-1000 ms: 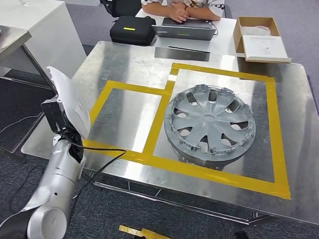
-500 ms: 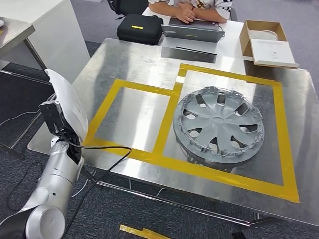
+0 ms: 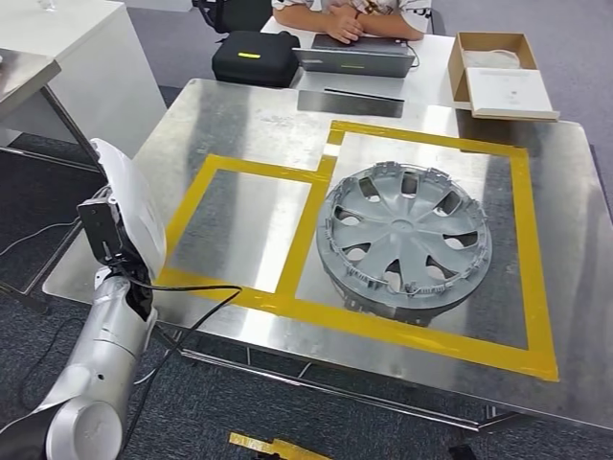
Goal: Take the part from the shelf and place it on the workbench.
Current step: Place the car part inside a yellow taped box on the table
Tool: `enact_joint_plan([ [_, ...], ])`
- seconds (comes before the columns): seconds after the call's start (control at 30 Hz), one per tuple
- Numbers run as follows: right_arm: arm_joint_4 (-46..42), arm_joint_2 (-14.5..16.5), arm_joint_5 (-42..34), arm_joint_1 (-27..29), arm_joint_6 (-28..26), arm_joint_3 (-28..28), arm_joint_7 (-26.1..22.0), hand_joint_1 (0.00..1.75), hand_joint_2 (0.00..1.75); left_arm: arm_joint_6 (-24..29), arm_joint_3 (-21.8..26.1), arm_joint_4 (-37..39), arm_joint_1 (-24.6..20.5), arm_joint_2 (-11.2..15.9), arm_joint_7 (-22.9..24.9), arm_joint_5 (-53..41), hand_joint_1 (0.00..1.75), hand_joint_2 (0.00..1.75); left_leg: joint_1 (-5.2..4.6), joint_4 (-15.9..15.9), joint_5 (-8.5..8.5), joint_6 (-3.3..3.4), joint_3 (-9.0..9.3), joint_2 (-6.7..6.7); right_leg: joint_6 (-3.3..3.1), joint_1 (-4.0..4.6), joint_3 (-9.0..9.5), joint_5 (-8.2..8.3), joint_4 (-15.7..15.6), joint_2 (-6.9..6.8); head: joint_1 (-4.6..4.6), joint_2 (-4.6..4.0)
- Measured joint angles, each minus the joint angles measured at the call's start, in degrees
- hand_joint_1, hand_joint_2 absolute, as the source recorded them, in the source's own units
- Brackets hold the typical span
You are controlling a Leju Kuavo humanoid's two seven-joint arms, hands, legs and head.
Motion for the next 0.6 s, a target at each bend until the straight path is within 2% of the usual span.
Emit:
enact_joint_plan([
  [0.03, 0.00, 0.02, 0.00, -0.03, 0.01, 0.00, -0.02, 0.00, 1.31, -0.04, 0.00, 0.00, -0.07, 0.08, -0.03, -0.02, 1.31, 1.75, -0.01, -3.82, 1.76, 0.19, 1.88, 0.00, 0.12, 0.01, 0.04, -0.07, 0.05, 0.01, 0.02, 0.00],
  [0.07, 0.00, 0.04, 0.00, -0.07, 0.01, 0.00, -0.04, 0.00, 0.87, -0.09, 0.00, 0.01, -0.16, 0.14, -0.08, -0.09, 0.87, 1.75, -0.08, -7.14, 2.80, 0.39, 3.48, 0.00, 0.32, 0.12, -0.01, -0.16, 0.18, 0.03, 0.03, 0.00],
  [0.13, 0.00, 0.04, 0.00, -0.09, 0.01, 0.00, -0.07, 0.00, 0.00, -0.14, 0.01, 0.02, -0.18, 0.25, -0.13, -0.27, 0.00, 1.75, -0.26, -10.08, 3.03, 0.78, 4.80, -0.02, 0.82, 0.29, -0.26, -0.18, 0.28, 0.03, 0.09, 0.01],
  [0.2, 0.00, 0.04, -0.02, -0.08, 0.02, 0.00, -0.09, 0.00, 0.00, -0.09, 0.09, 0.04, -0.07, 0.37, -0.12, -0.33, 0.00, 1.75, -0.26, -10.44, 3.04, 1.37, 4.84, -0.01, 1.45, 0.30, -0.51, -0.20, 0.22, 0.00, 0.11, 0.01],
  [0.27, 0.01, 0.08, -0.03, -0.09, 0.04, 0.01, -0.12, 0.00, 0.00, -0.01, 0.19, 0.04, -0.06, 0.46, -0.09, -0.15, 0.00, 1.75, -0.06, -10.83, 3.28, 2.09, 4.99, 0.03, 2.02, 0.23, -1.46, -1.59, 2.02, -0.05, 0.27, 0.01],
  [0.3, 0.02, 0.10, -0.03, -0.08, 0.04, 0.02, -0.13, 0.00, 0.00, 0.01, 0.23, 0.05, -0.07, 0.50, -0.05, -0.02, 0.00, 1.75, 0.02, -10.97, 3.36, 2.38, 5.05, 0.06, 2.22, 0.17, -2.73, -3.11, 4.64, -0.08, 0.34, 0.02],
  [0.37, 0.02, 0.13, -0.02, 0.03, 0.05, 0.02, -0.13, 0.00, 0.00, 0.03, 0.37, 0.10, 0.11, 0.61, 0.03, 0.23, 0.00, 1.75, -0.06, -10.96, 3.37, 2.69, 5.00, 0.07, 2.48, 0.12, -6.27, -6.60, 12.40, -0.13, 0.52, 0.01],
  [0.4, 0.02, 0.13, -0.02, 0.10, 0.05, 0.01, -0.13, 0.00, 0.00, 0.04, 0.46, 0.16, 0.27, 0.65, 0.05, 0.31, 0.00, 1.75, -0.10, -10.95, 3.37, 2.71, 4.98, 0.06, 2.57, 0.11, -7.71, -7.43, 15.35, -0.13, 0.49, 0.01],
  [0.43, 0.02, 0.13, -0.03, 0.14, 0.05, 0.01, -0.12, 0.00, 0.00, 0.05, 0.54, 0.23, 0.41, 0.68, 0.07, 0.38, 0.00, 1.75, -0.11, -10.94, 3.37, 2.73, 4.99, 0.04, 2.61, 0.11, -8.29, -7.25, 16.43, -0.13, 0.52, 0.00],
  [0.47, 0.02, 0.13, -0.03, 0.13, 0.04, 0.00, -0.12, 0.00, 0.00, 0.05, 0.61, 0.30, 0.51, 0.72, 0.11, 0.48, 0.00, 1.75, -0.12, -10.93, 3.35, 2.71, 5.03, 0.01, 2.56, 0.12, -7.71, -5.96, 15.09, -0.14, 0.52, 0.00],
  [0.53, 0.02, 0.13, -0.04, 0.05, 0.03, 0.00, -0.12, 0.00, 0.00, 0.05, 0.76, 0.37, 0.52, 0.79, 0.25, 0.64, 0.00, 1.75, -0.12, -10.90, 3.26, 2.53, 5.18, -0.04, 2.29, 0.12, -4.12, -2.19, 7.62, -0.17, 0.53, 0.00],
  [0.57, 0.02, 0.13, -0.04, -0.01, 0.03, 0.01, -0.13, 0.00, 0.00, 0.04, 0.85, 0.39, 0.48, 0.85, 0.31, 0.71, 0.00, 1.75, -0.24, -10.79, 3.19, 2.33, 5.15, -0.05, 2.11, 0.15, -2.17, -0.99, 3.90, -0.17, 0.51, 0.00],
  [0.6, 0.02, 0.13, -0.04, -0.04, 0.03, 0.01, -0.13, 0.00, 0.00, 0.01, 0.93, 0.41, 0.44, 0.93, 0.35, 0.74, 0.00, 1.75, -0.35, -10.73, 3.19, 2.05, 5.07, -0.05, 1.93, 0.19, -0.89, -0.42, 1.51, -0.16, 0.45, 0.00],
])
